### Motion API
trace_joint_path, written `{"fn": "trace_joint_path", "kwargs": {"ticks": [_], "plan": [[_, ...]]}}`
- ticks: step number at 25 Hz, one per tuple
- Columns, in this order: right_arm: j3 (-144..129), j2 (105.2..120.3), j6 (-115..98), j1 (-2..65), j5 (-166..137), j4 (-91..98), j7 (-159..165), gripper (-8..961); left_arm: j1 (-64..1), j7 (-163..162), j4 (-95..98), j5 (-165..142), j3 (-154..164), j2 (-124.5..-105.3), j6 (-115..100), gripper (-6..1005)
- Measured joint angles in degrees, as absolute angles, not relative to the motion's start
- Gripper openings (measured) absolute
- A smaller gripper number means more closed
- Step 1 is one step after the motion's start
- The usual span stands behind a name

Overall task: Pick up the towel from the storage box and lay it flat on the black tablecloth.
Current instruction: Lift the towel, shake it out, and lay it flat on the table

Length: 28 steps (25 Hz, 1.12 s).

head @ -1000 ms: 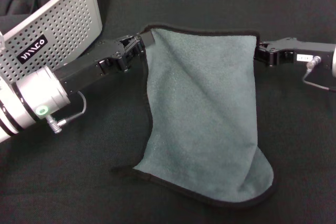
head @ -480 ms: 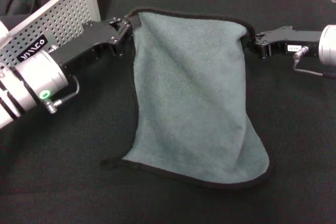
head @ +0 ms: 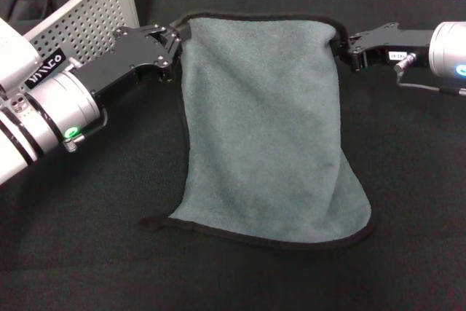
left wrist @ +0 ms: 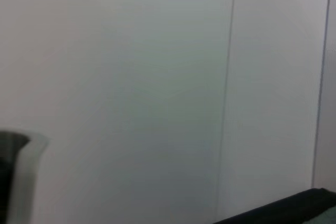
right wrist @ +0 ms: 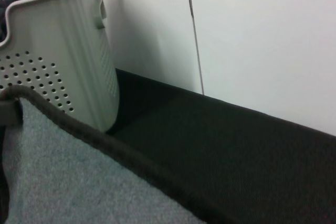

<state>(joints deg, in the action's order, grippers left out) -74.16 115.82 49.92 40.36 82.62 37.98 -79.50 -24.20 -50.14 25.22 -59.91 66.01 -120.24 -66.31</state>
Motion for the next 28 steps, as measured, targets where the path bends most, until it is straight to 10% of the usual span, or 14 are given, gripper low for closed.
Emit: {"fn": "trace_joint_path", "kwargs": {"ticks": [28], "plan": [[-84.37,116.19,35.94,43.46,78.13,36.93,-77.57,11,-30.25,-16.15,11.19,-45.24,66.47,-120.76,-65.82,12]]}}
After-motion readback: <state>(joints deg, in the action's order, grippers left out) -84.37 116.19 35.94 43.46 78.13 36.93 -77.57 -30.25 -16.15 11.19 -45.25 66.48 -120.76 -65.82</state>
